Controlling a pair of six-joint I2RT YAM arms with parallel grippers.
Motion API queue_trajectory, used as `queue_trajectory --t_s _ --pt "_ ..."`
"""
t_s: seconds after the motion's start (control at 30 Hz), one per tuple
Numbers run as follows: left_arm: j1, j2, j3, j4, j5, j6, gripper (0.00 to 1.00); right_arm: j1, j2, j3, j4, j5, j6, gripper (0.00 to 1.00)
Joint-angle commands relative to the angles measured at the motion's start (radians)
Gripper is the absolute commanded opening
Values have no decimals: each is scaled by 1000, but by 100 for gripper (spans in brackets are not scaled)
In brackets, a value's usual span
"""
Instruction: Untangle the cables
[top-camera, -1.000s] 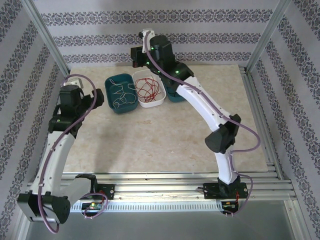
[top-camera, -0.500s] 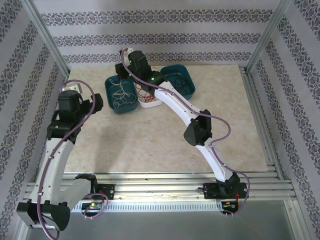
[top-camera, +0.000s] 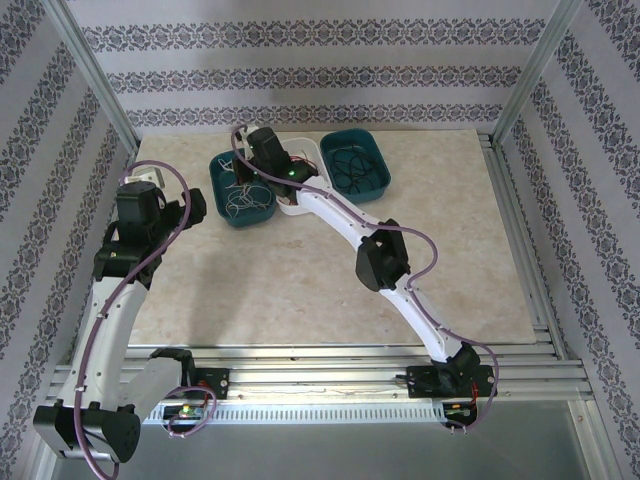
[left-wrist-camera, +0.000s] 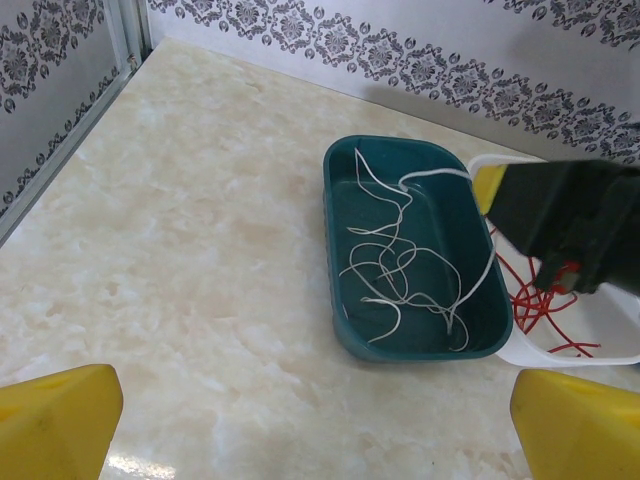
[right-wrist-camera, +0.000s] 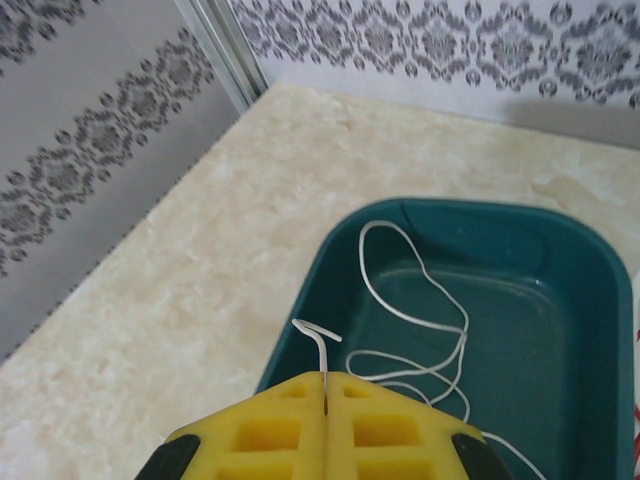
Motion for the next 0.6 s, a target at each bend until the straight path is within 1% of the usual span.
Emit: queue_trajectory --t_s 0.0,0.27,0.33,0.37,0.4,0.43,0.57 --pt "12 -12 -19 -21 -3 -17 99 9 39 39 -9 27 -35 0" --pt "12 3 -35 -8 19 -24 99 4 101 48 -21 57 -58 0" --pt "12 8 -36 -5 26 -26 99 1 111 48 -25 54 -56 6" --pt "12 9 -38 -4 28 -28 99 0 114 48 -26 50 -56 12" --pt "13 12 -37 -5 30 -28 99 -3 115 49 -27 46 -53 22" --pt "12 13 -37 -5 30 -29 99 -6 115 54 -30 40 -53 27" --pt "12 18 -39 -7 28 -32 99 -14 80 71 -44 34 -66 37"
